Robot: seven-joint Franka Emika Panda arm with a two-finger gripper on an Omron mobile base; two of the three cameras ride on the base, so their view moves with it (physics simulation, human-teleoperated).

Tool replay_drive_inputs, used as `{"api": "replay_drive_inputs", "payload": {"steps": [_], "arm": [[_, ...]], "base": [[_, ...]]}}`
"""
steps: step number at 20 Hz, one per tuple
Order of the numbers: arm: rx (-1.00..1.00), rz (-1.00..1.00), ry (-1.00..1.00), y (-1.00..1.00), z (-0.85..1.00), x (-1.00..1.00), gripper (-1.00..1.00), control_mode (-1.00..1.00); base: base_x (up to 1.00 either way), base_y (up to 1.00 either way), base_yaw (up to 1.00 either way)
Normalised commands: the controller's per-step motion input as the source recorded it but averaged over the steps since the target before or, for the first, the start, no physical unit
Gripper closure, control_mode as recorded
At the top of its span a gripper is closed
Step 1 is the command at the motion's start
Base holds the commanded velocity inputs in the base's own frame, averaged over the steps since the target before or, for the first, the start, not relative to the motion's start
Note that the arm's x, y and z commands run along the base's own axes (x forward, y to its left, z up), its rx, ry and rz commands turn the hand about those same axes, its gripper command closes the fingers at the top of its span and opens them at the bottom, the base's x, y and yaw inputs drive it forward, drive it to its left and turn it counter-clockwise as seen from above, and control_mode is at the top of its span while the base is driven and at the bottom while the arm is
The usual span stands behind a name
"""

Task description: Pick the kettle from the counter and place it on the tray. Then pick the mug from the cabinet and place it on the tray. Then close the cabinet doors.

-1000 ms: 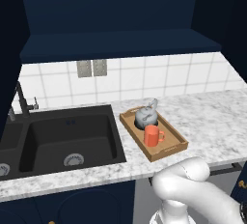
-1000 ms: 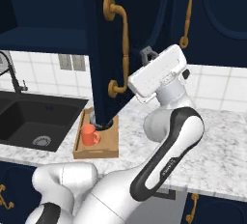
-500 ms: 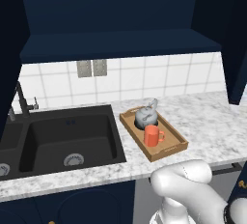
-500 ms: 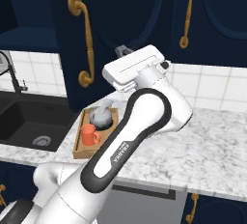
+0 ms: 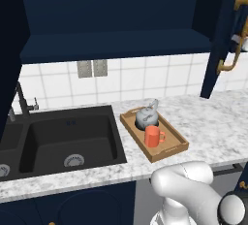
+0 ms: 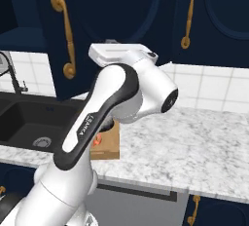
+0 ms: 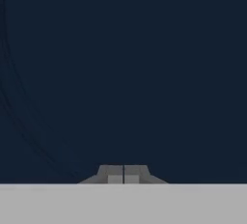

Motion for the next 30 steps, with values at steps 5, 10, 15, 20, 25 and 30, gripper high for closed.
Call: {"api": "replay_drive_inputs", "payload": {"steps": [5,10,15,20,25,30], "arm": [[0.00,-0.20,0.08,0.57,-0.03,0.57,1.00,-1.00],[0.04,-0.37,0.34,0.14,0.11,0.64,1.00,-1.00],[0.00,-0.31,0.45,0.00,0.01,0.73,1.00,-1.00],[0.00,-0.19,0.27,0.03,-0.08,0.81,1.00,-1.00],[0.00,-0.19,0.13,0.16,-0.22,0.85,1.00,-1.00],[0.03,-0.18,0.00,0.08,-0.40,0.90,1.00,-1.00]], "base": [[0.00,0.00,0.00],[0.00,0.00,0.00],[0.00,0.00,0.00],[0.00,0.00,0.00],[0.00,0.00,0.00],[0.00,0.00,0.00]]}}
